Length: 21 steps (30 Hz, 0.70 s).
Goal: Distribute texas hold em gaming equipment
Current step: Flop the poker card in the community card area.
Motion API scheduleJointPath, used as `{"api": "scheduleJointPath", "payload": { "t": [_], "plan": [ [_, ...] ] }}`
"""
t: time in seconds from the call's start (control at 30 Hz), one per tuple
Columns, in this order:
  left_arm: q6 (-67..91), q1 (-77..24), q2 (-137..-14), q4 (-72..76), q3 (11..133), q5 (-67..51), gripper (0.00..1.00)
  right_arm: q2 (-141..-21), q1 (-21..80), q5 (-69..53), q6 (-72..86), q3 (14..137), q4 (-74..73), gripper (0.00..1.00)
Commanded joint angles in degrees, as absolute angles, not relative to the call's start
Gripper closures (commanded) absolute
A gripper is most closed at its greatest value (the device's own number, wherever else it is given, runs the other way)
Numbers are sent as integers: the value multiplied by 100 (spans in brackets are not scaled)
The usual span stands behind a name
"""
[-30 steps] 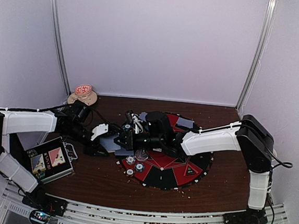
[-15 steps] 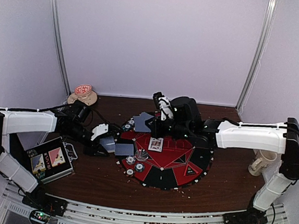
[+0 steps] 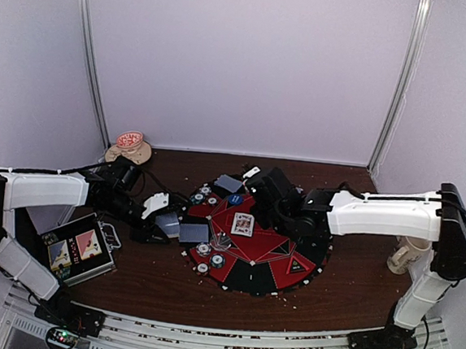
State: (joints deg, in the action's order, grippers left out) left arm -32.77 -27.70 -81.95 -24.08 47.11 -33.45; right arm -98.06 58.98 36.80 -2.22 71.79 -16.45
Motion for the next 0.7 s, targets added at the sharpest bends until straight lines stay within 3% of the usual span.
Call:
{"api": "scheduleJointPath", "payload": {
  "t": [0.0,0.23,0.67],
  "plan": [
    [-3332,-2776,-8117,-2302,4755,-3471,54,-10559,6029,5114,-1151,7452,-2156,100],
    [-3340,-2780,-8105,-2302,4746,-3478,54,-11167,6034,5274,-1957,7545,-1683,100],
    [-3345,-2770,-8069,-2294,4737,-3479,54,-11046,5611,3776,-3222,6889,-144,100]
  ]
}}
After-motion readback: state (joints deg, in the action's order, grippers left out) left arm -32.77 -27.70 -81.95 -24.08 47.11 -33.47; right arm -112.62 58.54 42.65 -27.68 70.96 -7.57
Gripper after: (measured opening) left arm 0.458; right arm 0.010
